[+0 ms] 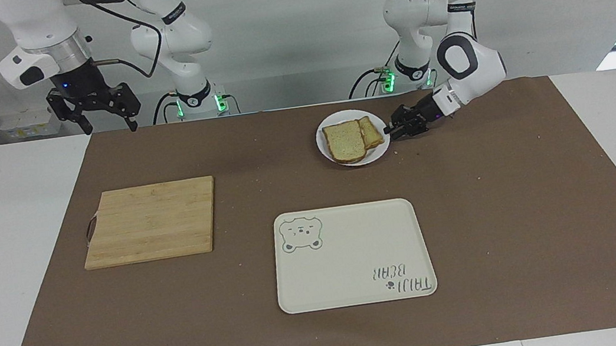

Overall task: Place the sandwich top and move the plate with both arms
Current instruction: 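Reach the left gripper toward the edge of the white plate, then push the plate with the left gripper onto the bear tray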

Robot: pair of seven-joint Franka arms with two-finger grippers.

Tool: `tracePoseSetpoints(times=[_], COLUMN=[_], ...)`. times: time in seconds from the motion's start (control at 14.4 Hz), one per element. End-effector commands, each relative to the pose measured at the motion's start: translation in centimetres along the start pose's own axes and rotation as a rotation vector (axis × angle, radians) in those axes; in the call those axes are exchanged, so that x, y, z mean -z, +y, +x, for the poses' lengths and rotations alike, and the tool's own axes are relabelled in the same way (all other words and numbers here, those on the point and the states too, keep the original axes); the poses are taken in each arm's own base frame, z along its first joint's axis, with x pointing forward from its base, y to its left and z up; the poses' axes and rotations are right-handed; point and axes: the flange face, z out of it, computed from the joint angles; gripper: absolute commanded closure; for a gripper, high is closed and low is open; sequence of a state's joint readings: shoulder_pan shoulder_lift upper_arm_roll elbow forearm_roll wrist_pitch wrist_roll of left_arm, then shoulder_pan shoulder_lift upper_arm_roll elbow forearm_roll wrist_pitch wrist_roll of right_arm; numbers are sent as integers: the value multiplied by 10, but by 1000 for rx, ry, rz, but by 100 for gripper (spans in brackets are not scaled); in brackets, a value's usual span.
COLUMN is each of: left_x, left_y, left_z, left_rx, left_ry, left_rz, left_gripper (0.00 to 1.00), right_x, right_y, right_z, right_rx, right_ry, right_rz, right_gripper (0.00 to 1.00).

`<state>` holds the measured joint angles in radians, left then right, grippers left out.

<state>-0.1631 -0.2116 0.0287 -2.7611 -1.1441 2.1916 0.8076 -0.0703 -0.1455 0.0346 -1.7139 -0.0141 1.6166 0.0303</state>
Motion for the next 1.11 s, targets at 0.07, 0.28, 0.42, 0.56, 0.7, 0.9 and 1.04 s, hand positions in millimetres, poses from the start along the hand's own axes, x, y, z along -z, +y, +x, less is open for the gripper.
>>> tracePoseSetpoints(times=[0.07,0.28,0.42,0.56,0.7,0.9,1.04], left_x=[-12,-12,-12,-13,-20,-26,-25], left_y=[5,4,4,5,11,16,16], left_z=[-12,-13,-13,-13,-16,-18,-18], left_rx=[3,24,30,36,42,63,63], left_ry=[8,8,6,0,-23,-51,-50], left_rz=[20,18,17,10,8,-7,-10], left_gripper=[55,61,74,83,98,100,100], right_x=[-2,-1,-2,-2,-2,-2,-2], right_y=[2,2,0,-1,-1,-1,-2], right_z=[0,-2,-4,-4,-5,-6,-7], right_rx=[22,17,20,22,22,22,21], right_ry=[4,-2,-7,-8,-17,-17,-24], right_rz=[-1,-1,-2,-2,-2,-2,-1], right_gripper=[0,0,0,0,0,0,0])
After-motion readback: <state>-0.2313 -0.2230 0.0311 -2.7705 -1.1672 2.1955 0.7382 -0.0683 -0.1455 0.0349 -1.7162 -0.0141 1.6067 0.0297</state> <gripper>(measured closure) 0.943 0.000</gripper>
